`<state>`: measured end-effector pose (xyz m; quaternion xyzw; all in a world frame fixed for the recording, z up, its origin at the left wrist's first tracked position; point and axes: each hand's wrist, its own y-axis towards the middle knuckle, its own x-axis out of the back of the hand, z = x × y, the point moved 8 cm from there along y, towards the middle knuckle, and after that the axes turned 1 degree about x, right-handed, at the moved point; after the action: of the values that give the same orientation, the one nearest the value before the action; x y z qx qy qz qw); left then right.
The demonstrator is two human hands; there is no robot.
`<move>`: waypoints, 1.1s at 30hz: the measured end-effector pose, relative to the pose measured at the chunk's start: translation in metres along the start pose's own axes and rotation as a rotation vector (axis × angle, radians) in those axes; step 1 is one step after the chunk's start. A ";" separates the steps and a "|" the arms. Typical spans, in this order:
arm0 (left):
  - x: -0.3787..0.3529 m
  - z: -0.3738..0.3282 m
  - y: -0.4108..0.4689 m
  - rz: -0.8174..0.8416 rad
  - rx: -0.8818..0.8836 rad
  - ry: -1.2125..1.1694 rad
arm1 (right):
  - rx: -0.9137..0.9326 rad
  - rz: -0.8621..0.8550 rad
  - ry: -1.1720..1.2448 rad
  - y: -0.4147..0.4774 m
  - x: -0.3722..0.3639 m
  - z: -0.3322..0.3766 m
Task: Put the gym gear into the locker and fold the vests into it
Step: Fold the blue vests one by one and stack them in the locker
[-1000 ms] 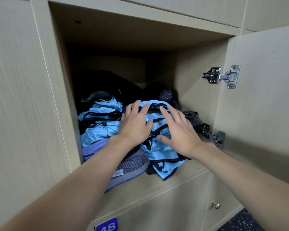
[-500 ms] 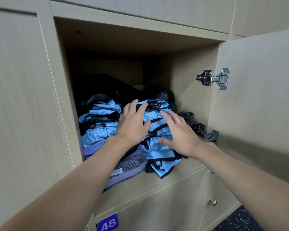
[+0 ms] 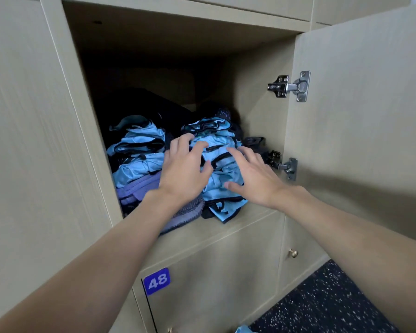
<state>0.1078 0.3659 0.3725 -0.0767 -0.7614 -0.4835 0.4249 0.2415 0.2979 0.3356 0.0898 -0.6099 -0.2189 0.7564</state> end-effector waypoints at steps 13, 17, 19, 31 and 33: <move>-0.100 -0.079 -0.150 0.375 -0.072 -0.341 | -0.215 0.080 0.097 -0.153 -0.066 -0.053; -0.147 -0.088 -0.213 0.509 -0.030 -0.369 | -0.302 0.189 0.181 -0.218 -0.109 -0.076; -0.176 -0.088 -0.246 0.599 -0.016 -0.360 | -0.333 0.238 0.198 -0.250 -0.133 -0.087; -0.312 -0.035 -0.383 0.917 0.082 -0.187 | -0.561 0.461 0.360 -0.333 -0.292 -0.151; -0.329 -0.029 -0.387 0.920 0.088 -0.176 | -0.560 0.481 0.404 -0.325 -0.317 -0.155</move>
<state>0.1266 0.2377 -0.1191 -0.4289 -0.7013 -0.2041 0.5316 0.2677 0.1282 -0.1122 -0.2232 -0.3698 -0.1713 0.8855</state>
